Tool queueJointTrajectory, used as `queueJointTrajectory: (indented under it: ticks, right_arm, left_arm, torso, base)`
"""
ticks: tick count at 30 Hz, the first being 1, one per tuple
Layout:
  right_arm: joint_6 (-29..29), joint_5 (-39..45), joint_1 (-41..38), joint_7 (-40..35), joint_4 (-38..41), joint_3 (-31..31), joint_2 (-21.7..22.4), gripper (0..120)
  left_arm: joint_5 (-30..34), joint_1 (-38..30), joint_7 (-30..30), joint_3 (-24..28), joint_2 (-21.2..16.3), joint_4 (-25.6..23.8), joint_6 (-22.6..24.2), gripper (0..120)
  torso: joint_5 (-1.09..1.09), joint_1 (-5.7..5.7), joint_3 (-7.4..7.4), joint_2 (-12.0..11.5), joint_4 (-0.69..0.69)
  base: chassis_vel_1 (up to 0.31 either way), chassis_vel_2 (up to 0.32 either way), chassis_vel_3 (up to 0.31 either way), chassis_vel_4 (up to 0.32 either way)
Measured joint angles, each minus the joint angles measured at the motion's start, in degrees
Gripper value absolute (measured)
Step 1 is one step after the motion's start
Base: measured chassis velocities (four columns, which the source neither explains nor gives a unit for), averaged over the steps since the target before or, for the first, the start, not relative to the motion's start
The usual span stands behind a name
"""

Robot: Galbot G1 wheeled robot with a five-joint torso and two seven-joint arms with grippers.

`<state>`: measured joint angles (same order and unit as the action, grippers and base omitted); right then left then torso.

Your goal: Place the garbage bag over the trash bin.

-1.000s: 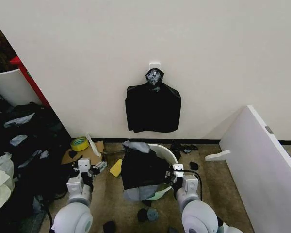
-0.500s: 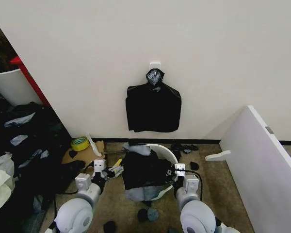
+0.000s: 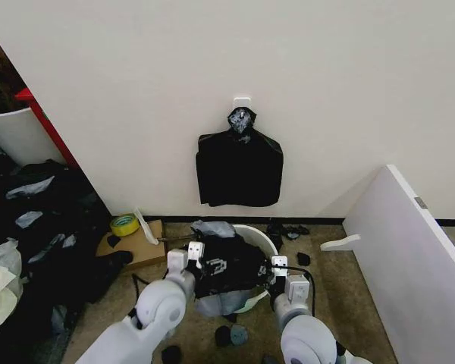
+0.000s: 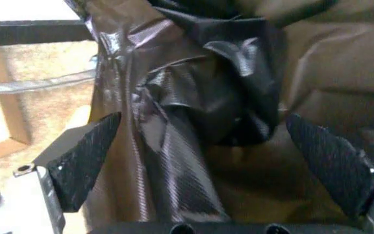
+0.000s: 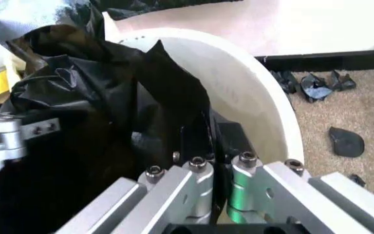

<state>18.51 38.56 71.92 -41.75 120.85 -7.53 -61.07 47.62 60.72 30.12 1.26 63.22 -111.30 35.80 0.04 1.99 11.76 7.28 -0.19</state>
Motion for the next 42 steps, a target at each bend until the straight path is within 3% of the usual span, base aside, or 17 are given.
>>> queueJointTrajectory:
  ticks: [4, 9, 14, 16, 22, 24, 33, 42]
  right_arm:
    - [0.0, -0.3, 0.2, 0.0, 0.1, 0.0, -0.2, 0]
    - [0.1, -0.8, 0.0, 0.2, 0.2, 0.0, -0.4, 0]
    - [0.1, -1.2, -0.1, 0.3, -0.1, -0.2, -0.7, 0]
    - [0.1, -1.2, -0.1, 0.3, -0.2, -0.3, -0.7, 0]
    - [0.2, -1.7, -0.1, 0.3, -0.6, -0.6, -0.9, 0]
    - [0.2, -1.7, -0.1, 0.4, -0.6, -0.6, -0.9, 0]
    - [-0.7, -4.7, 0.0, 1.1, -1.7, -0.4, -0.6, 0]
    - [-2.9, -6.7, 0.2, 2.1, -2.0, 0.3, 0.2, 0]
  left_arm:
    - [0.1, -1.5, 2.4, 0.9, 0.4, 1.1, 1.7, 100]
    - [1.3, -2.7, 3.3, 1.6, 1.1, 2.6, 3.6, 89]
    - [1.6, -3.6, 3.3, 1.7, 1.7, 3.9, 5.4, 68]
    - [1.6, -3.6, 3.4, 1.8, 1.7, 4.0, 5.7, 65]
    - [1.6, -3.6, 3.5, 1.3, 1.7, 4.2, 6.6, 37]
    - [1.6, -3.6, 3.5, 1.2, 1.7, 4.2, 6.6, 36]
    - [3.1, -3.1, 1.3, -1.5, -0.5, 2.7, 6.6, 5]
    - [1.7, -0.9, -3.2, -6.0, -3.8, 0.0, 6.5, 5]
  torso:
    - [0.0, 0.0, 0.0, 0.0, 0.01]
    - [0.0, 0.0, 0.0, 0.0, 0.01]
    - [0.0, 0.0, -0.01, 0.0, 0.01]
    - [0.0, 0.0, -0.01, 0.0, 0.01]
    - [0.0, 0.0, 0.0, 0.0, 0.01]
    - [0.0, 0.0, -0.01, 0.0, 0.01]
    - [-0.01, 0.0, -0.01, 0.0, 0.0]
    - [-0.01, 0.0, -0.01, 0.0, 0.01]
  base:
    - [0.0, 0.0, 0.0, 0.0]
    - [0.0, 0.0, 0.0, 0.0]
    - [0.0, 0.0, 0.0, 0.0]
    - [0.0, 0.0, 0.0, 0.0]
    - [0.0, 0.0, 0.0, 0.0]
    - [0.0, 0.0, 0.0, 0.0]
    - [0.0, 0.0, 0.0, 0.0]
    - [0.0, 0.0, 0.0, 0.0]
